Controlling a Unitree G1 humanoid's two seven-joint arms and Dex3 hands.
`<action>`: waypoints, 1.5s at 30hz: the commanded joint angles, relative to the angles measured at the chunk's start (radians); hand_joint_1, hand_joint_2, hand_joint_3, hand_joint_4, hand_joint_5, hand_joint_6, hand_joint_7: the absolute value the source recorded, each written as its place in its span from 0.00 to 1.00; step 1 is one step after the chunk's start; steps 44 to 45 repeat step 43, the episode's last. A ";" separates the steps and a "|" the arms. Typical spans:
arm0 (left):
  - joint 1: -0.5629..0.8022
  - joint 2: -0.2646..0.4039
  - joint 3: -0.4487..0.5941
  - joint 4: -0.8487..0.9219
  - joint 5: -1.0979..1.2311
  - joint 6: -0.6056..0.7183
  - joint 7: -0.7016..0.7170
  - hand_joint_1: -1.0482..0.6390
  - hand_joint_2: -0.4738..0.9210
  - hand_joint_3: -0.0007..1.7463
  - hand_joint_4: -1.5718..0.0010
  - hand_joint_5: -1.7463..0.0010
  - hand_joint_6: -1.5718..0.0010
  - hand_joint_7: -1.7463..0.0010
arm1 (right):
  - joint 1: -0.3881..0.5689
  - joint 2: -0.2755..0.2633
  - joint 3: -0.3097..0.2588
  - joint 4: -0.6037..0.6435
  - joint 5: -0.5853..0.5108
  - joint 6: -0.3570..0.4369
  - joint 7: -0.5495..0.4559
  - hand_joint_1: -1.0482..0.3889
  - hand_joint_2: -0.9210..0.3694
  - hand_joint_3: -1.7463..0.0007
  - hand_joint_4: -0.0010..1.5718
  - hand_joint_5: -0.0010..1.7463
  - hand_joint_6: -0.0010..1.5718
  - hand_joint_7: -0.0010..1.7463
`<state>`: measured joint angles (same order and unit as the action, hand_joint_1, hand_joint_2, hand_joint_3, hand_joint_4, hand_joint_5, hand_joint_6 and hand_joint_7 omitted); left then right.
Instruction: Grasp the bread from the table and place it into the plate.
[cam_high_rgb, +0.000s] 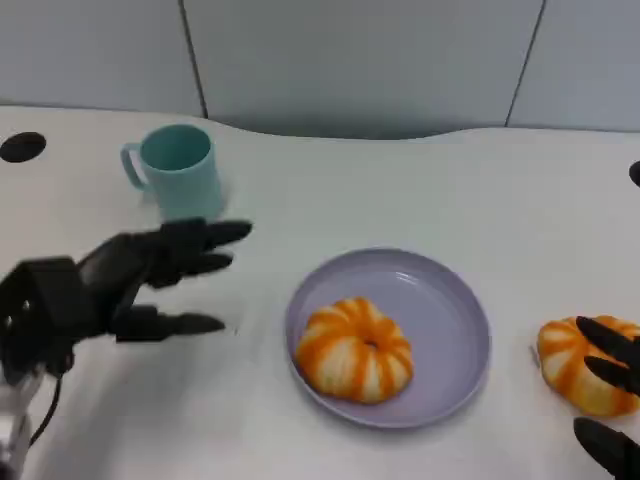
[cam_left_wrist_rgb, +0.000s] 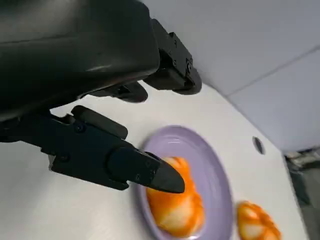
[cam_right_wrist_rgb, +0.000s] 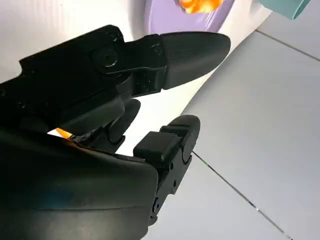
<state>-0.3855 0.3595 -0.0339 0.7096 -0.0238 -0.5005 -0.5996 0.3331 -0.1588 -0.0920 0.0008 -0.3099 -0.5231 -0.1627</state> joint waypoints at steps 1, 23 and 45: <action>0.082 0.040 0.010 -0.149 0.039 0.167 0.063 0.26 0.98 0.00 0.74 0.53 0.59 0.98 | 0.002 -0.004 -0.007 -0.010 0.014 0.010 0.001 0.49 0.00 0.81 0.51 0.00 0.39 0.00; 0.287 0.047 -0.046 -0.480 0.102 0.707 0.110 0.42 0.99 0.04 0.58 0.00 0.66 0.01 | -0.012 -0.023 -0.014 0.005 0.012 0.001 0.003 0.49 0.00 0.82 0.52 0.00 0.40 0.00; 0.216 0.027 -0.119 -0.401 0.218 0.691 0.183 0.44 0.98 0.01 0.53 0.00 0.64 0.00 | -0.034 -0.032 -0.032 0.049 0.024 -0.007 0.003 0.48 0.00 0.82 0.53 0.01 0.40 0.00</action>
